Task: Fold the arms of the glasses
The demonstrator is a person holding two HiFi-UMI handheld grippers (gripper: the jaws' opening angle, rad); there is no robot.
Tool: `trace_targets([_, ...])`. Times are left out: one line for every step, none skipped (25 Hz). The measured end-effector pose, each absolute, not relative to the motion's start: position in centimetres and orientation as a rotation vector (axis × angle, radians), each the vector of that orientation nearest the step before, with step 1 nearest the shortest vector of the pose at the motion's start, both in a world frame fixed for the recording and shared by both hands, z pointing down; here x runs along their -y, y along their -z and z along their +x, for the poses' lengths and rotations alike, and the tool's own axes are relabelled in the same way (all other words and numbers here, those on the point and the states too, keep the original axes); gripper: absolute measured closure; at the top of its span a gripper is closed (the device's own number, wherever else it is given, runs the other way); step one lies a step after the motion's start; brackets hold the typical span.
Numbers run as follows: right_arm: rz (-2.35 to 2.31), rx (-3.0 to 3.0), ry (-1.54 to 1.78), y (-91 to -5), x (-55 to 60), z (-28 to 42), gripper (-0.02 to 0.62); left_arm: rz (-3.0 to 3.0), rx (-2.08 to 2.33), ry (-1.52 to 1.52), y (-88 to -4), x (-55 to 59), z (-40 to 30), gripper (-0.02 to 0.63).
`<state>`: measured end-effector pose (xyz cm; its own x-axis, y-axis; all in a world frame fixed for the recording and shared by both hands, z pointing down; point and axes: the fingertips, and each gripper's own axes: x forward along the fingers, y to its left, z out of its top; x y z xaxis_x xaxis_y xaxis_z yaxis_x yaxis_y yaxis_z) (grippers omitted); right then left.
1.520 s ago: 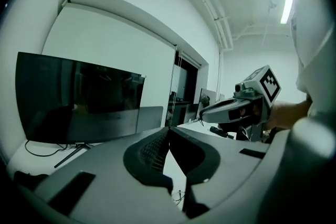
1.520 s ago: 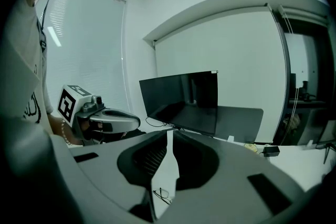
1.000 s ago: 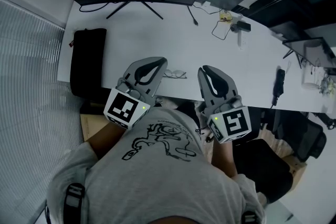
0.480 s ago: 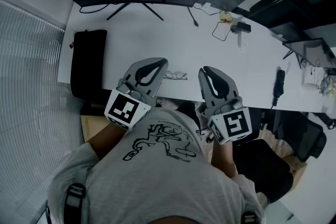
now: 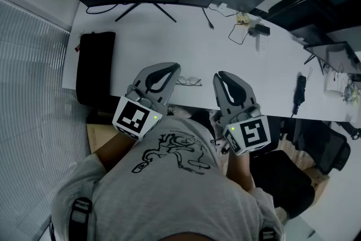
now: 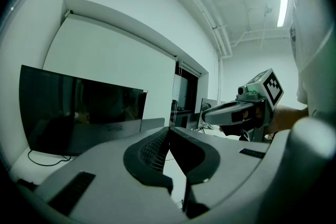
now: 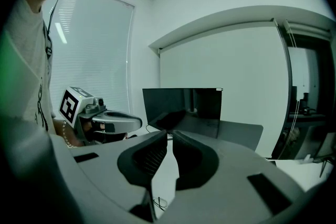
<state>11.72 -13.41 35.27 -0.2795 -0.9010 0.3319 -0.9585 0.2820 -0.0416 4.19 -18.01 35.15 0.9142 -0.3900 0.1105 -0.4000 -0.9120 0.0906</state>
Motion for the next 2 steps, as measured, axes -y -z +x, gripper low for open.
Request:
trace_targets([1.714, 2.308, -0.341, -35.30, 13.43, 11.69, 0.554, 2.964, 0.615, -0.141, -35.22, 18.00, 4.13, 0.584])
trace_targets([1.713, 2.307, -0.340, -35.32, 13.45, 11.66, 0.554, 2.960, 0.616, -0.148, -35.34, 17.98, 4.05, 0.584])
